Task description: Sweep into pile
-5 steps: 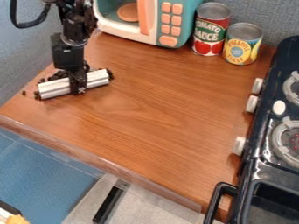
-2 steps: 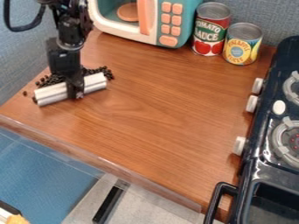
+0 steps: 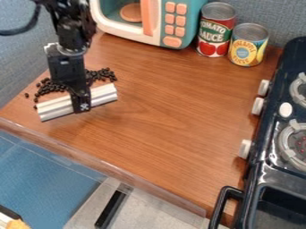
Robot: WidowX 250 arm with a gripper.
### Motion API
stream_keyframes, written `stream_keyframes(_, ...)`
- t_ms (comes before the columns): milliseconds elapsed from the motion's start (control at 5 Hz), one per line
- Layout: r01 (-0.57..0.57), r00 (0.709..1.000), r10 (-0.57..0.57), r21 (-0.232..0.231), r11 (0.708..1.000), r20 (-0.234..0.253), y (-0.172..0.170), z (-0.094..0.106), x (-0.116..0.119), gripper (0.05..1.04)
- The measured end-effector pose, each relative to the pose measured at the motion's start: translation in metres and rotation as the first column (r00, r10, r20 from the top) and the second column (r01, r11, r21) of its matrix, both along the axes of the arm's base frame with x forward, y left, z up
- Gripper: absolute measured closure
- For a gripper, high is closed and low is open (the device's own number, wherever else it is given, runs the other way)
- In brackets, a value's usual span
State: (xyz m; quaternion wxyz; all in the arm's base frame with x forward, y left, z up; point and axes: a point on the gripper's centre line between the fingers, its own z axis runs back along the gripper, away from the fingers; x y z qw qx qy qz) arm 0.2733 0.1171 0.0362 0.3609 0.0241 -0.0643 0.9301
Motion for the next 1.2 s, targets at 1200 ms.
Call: stream_keyframes(1200,0.011,1.0,-0.013,0.076,0.997,0.02,-0.078,-0.001,0.056,0.695)
